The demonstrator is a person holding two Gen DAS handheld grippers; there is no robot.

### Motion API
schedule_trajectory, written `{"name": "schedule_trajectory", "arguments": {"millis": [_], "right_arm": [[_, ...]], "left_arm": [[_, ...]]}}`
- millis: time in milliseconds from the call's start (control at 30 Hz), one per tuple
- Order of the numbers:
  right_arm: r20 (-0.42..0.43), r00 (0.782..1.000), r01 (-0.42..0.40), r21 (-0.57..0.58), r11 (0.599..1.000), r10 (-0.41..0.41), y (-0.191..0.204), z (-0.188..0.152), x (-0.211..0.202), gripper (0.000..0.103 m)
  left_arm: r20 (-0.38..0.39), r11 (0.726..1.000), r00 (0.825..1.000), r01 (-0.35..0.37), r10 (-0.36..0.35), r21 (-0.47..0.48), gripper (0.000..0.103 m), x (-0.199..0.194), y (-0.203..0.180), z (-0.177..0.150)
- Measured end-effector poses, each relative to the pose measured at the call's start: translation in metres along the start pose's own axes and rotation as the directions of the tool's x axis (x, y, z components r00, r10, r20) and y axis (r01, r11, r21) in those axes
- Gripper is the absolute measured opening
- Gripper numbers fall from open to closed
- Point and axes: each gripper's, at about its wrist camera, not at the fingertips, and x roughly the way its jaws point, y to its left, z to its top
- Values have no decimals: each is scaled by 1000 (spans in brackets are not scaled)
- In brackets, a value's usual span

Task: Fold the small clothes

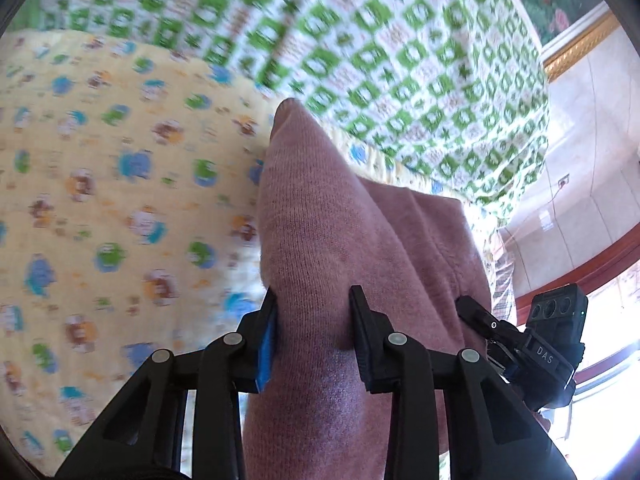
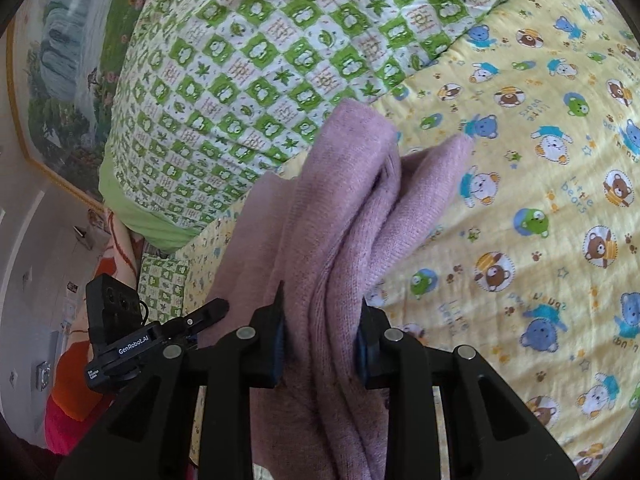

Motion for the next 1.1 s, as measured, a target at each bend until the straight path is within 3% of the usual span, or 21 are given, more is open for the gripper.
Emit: {"name": "schedule_trajectory", "arguments": {"millis": [400, 600, 767, 867, 1000, 1100], "right_arm": [[-97, 989, -126, -118, 985, 114, 110, -38, 79, 28], [-152, 977, -170, -147, 974, 148, 153, -59, 129, 28], [-191, 971, -174, -155, 973, 143, 168, -71, 158, 28], [-221, 968, -158, -156, 975, 122, 167, -79, 172, 28], [-257, 964, -116, -148, 982, 75, 152, -89, 182, 28], [-269, 963, -71, -120, 990, 36, 131, -95, 185, 28]], "left_arm": [[138, 988, 982, -110, 125, -110, 32, -125, 107, -8], [160, 974, 971, -153, 180, -167, 32, -159, 160, -8], [140, 966, 969, -173, 201, -189, 32, -163, 194, -15], [81, 960, 974, -193, 213, -205, 32, -146, 209, -23], [16, 952, 971, -231, 239, -199, 32, -129, 223, -39], [9, 955, 975, -215, 221, -205, 34, -125, 230, -45]]}}
